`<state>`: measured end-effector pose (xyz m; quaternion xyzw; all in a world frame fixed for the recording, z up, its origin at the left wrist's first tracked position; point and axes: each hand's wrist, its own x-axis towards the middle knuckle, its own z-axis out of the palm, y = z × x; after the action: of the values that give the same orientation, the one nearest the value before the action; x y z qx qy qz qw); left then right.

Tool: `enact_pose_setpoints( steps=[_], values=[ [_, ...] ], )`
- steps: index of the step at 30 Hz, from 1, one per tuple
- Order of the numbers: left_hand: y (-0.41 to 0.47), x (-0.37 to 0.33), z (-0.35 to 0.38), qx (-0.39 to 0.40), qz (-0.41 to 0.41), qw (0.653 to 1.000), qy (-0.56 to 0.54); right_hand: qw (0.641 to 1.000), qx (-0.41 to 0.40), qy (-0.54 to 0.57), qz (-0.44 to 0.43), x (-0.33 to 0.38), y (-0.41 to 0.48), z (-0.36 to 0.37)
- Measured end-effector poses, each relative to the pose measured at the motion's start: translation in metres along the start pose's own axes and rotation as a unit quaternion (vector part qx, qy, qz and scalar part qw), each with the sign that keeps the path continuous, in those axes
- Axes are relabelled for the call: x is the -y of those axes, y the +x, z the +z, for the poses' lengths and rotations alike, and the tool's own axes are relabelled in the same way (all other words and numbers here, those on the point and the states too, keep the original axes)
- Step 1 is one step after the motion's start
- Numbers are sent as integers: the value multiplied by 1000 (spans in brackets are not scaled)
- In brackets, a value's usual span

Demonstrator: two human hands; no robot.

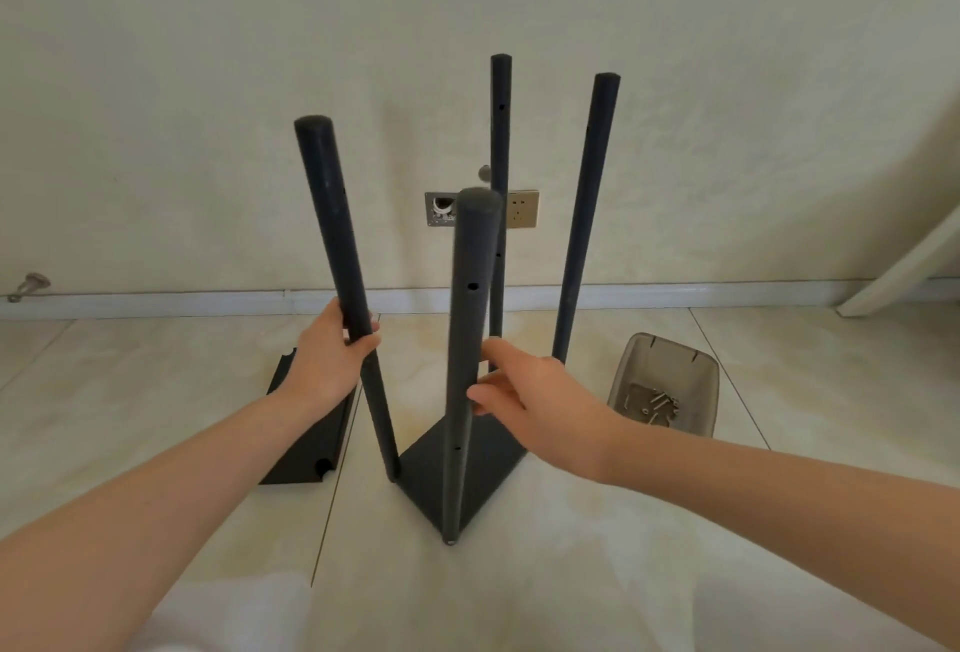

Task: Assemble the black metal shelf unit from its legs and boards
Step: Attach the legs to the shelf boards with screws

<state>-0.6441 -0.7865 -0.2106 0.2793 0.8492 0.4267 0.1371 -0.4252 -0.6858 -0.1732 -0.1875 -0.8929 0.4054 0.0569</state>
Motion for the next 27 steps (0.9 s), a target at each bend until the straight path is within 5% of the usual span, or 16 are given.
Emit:
enact_pose_setpoints(
  steps=[10,15,21,27],
  values=[
    [21,17,-20,13,-82,995,50,996,4,25,83,-34,31,-13],
    [5,14,-25,147,-155,971,110,980,-100,-10,170,-84,65,-47],
    [-29,-25,-19,339,-74,933,92,936,-238,87,243,-109,96,-80],
    [-44,-41,3,261,4,965,-17,953,-194,149,179,-109,111,-98]
  ],
)
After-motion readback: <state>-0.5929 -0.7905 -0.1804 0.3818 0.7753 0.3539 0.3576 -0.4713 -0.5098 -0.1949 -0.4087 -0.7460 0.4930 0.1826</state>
